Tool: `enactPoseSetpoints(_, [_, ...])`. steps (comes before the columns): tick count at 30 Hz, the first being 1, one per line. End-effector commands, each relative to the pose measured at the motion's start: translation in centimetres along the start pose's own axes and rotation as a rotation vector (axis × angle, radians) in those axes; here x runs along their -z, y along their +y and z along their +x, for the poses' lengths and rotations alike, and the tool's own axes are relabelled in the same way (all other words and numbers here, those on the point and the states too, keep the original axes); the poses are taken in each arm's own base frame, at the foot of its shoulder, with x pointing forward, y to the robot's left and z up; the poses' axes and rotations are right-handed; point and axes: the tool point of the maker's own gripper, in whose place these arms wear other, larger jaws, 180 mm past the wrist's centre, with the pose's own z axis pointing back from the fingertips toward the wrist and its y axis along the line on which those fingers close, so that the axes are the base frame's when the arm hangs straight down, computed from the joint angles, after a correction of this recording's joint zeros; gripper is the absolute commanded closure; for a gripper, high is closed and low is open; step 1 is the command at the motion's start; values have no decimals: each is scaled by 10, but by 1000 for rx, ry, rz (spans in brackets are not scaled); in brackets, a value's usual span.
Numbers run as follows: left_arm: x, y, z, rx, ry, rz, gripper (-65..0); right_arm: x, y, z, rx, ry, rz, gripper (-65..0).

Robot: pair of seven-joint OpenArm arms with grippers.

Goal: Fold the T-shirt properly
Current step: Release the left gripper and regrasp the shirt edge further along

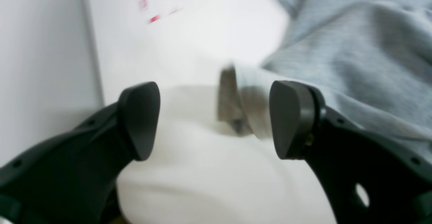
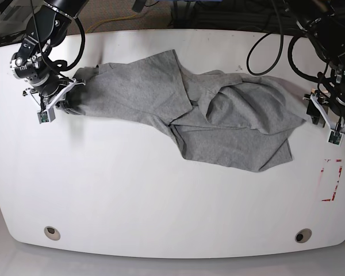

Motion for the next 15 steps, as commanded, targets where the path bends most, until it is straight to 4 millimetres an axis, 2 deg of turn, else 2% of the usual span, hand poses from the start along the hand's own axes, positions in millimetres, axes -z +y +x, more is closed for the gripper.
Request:
enactPoseSetpoints(1, [-4, 13, 31, -11, -90, 32, -476, -6, -5, 17, -16, -53, -13, 0])
enactPoseSetpoints(3, [-3, 14, 45, -26, -122, 31, -478, -6, -5, 17, -16, -53, -13, 0])
enactPoseSetpoints(6, [10, 6, 61, -53, -144, -8, -478, -6, -5, 17, -16, -53, -13, 0])
enactPoseSetpoints(15, [76, -21, 59, -173, -67, -199, -472, -5, -3, 17, -17, -55, -10, 0])
